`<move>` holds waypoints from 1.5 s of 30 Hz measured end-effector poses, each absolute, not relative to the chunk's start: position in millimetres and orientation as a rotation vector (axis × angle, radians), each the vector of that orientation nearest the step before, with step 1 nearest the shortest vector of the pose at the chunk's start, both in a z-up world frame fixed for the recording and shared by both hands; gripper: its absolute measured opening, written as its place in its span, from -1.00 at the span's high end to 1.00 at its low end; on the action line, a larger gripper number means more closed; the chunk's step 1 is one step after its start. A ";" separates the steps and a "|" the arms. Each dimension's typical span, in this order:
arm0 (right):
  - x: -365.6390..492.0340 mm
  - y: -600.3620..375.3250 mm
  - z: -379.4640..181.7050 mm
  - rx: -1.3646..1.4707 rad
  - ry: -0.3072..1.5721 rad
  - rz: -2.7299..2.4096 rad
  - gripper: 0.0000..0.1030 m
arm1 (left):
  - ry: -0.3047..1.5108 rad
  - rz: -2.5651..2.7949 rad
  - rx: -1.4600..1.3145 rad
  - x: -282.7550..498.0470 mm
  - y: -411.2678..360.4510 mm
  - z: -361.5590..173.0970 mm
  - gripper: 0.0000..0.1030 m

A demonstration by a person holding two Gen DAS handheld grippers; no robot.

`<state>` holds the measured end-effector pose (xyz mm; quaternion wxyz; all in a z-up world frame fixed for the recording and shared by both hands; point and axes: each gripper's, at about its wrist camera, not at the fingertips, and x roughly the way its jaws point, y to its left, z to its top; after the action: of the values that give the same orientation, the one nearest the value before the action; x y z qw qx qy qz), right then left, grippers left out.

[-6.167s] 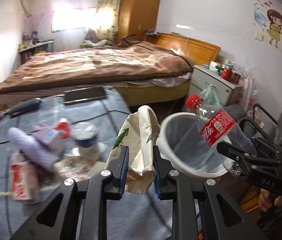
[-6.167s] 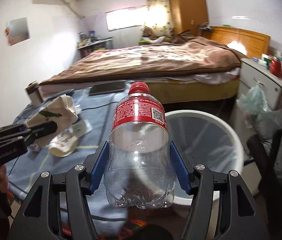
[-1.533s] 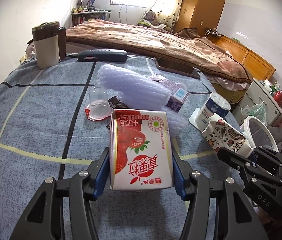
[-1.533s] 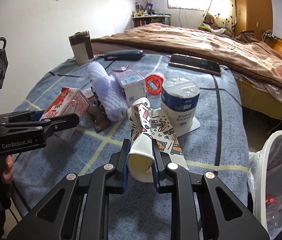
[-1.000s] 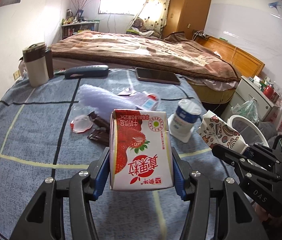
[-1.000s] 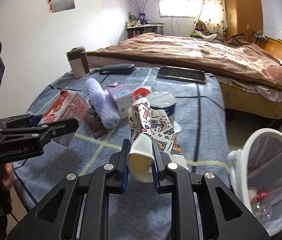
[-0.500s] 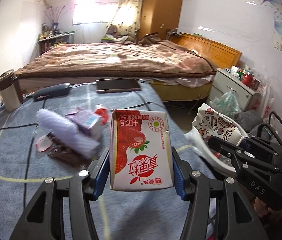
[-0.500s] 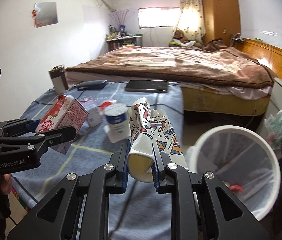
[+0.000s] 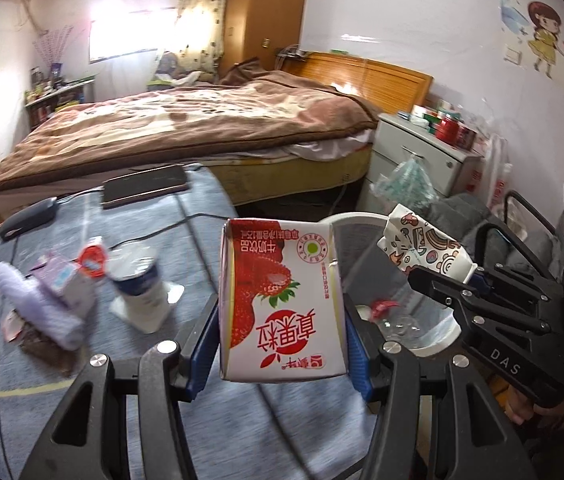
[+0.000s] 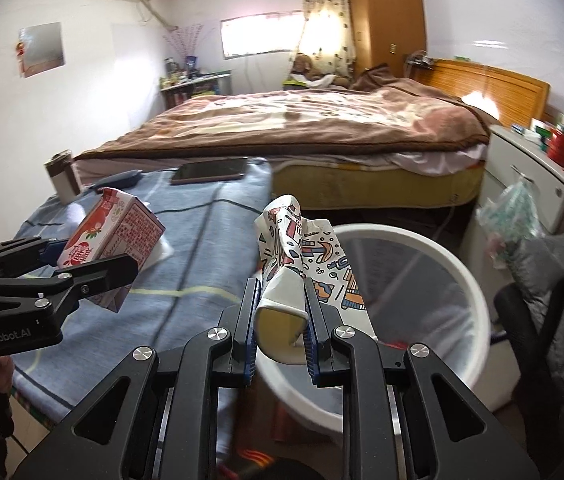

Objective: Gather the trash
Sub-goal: 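Carry the milk carton and paper cup over the trash bin with both grippers, then open both grippers to drop the carton and cup into the bin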

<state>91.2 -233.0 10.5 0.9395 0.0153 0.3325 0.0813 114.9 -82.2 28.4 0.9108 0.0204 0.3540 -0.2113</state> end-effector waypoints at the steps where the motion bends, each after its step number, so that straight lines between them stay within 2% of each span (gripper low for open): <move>1: 91.7 -239.5 8.3 0.038 0.686 0.150 0.58 | 0.734 -0.449 0.044 116.6 -89.0 27.1 -0.12; 22: 109.5 -303.6 -28.3 0.058 0.837 -0.014 0.54 | 0.848 -0.565 0.061 139.6 -173.0 -3.4 -0.13; 23: 109.0 -305.7 -28.4 0.060 0.836 -0.026 0.51 | 0.852 -0.565 0.061 140.5 -174.6 -4.4 -0.13; 25: 107.6 -309.6 -28.6 0.079 0.839 -0.025 0.13 | 0.853 -0.565 0.058 141.2 -175.5 -5.4 -0.21; 27: 107.1 -311.6 -29.1 0.094 0.838 -0.022 -0.13 | 0.854 -0.564 0.048 141.0 -174.5 -5.7 -0.26; 36: 104.6 -312.6 -25.9 0.102 0.816 -0.036 -0.13 | 0.836 -0.552 0.034 136.7 -165.5 0.1 -0.36; 45: 100.1 -299.9 -14.4 0.111 0.781 -0.014 -0.13 | 0.792 -0.518 0.014 128.4 -139.8 13.7 -0.36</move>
<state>100.1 -299.9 -14.4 0.9232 0.0541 0.3805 -0.0067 128.4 -139.8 13.7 0.8900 0.0068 0.3815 -0.2495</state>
